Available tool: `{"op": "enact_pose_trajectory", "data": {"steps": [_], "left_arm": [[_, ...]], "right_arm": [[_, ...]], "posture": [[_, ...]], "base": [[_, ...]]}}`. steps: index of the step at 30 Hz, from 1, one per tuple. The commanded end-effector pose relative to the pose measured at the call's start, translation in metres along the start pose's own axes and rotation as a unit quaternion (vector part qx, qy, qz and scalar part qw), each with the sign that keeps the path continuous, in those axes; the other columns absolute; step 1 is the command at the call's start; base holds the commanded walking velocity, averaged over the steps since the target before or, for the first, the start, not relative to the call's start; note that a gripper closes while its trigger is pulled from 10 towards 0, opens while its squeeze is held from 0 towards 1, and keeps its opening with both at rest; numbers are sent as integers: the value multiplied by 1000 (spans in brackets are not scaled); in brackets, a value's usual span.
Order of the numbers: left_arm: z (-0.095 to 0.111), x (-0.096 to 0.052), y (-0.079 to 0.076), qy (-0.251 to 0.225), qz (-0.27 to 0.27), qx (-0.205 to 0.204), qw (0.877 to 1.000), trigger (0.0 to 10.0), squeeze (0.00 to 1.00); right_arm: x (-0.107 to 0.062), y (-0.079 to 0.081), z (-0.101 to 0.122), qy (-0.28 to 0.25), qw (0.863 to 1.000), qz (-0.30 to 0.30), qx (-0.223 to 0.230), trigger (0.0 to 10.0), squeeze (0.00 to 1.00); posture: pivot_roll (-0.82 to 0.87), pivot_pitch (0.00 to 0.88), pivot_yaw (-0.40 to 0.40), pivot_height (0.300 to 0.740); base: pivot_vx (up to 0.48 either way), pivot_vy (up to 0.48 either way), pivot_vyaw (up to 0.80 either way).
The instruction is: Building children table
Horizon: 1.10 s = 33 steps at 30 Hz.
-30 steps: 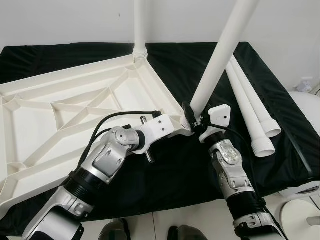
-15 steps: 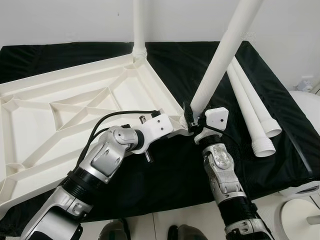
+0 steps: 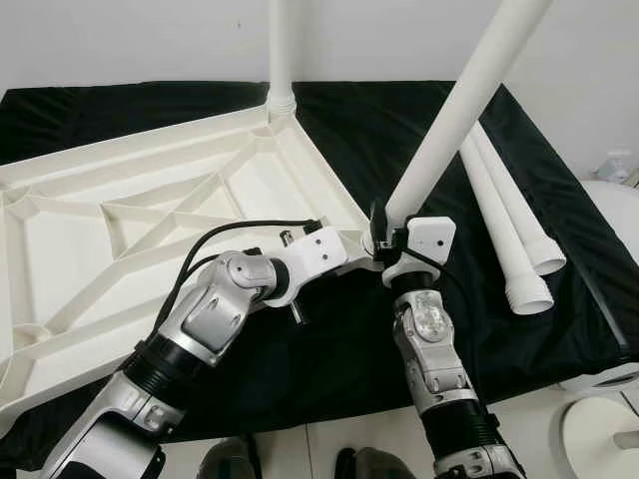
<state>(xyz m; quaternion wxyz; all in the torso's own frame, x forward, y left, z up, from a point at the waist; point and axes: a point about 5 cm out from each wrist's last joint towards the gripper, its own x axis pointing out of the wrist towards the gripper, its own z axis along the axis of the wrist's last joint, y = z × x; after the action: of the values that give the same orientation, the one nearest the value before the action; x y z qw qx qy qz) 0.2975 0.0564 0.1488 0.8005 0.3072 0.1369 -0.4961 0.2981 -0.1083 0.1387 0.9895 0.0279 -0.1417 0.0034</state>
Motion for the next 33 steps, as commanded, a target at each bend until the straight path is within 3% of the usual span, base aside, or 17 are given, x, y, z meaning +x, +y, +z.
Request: {"op": "enact_pose_trajectory", "data": {"steps": [1,3,7,12,29,33], "left_arm": [[-17,1,-3,42,-1,-4,999,10000,0],[-17,1,-3,42,-1,-5,999,10000,0],[-16,0,-3,42,1,-6,999,10000,0],[-16,0,-3,42,1,-6,999,10000,0],[-16,0,-4,41,-1,-3,999,10000,0],[-15,1,-5,40,-2,-2,999,10000,0]], "right_arm": [[-13,-21,-31,93,993,-60,-33,10000,0],[-12,-20,-30,94,993,-62,-40,10000,0],[-5,-21,-27,104,986,-80,-100,10000,0],[-3,-21,-25,100,986,-81,-110,10000,0],[-18,-26,-30,106,983,-117,-91,10000,0],[-25,-36,-38,93,991,-85,-36,10000,0]], "posture": [[-8,126,-18,740],[-8,126,-18,740],[-8,126,-21,740],[-9,122,-22,740],[-10,113,-22,740],[-13,107,-20,740]], "base": [[0,0,0],[0,0,0],[0,0,0],[0,0,0],[0,0,0],[0,0,0]]}}
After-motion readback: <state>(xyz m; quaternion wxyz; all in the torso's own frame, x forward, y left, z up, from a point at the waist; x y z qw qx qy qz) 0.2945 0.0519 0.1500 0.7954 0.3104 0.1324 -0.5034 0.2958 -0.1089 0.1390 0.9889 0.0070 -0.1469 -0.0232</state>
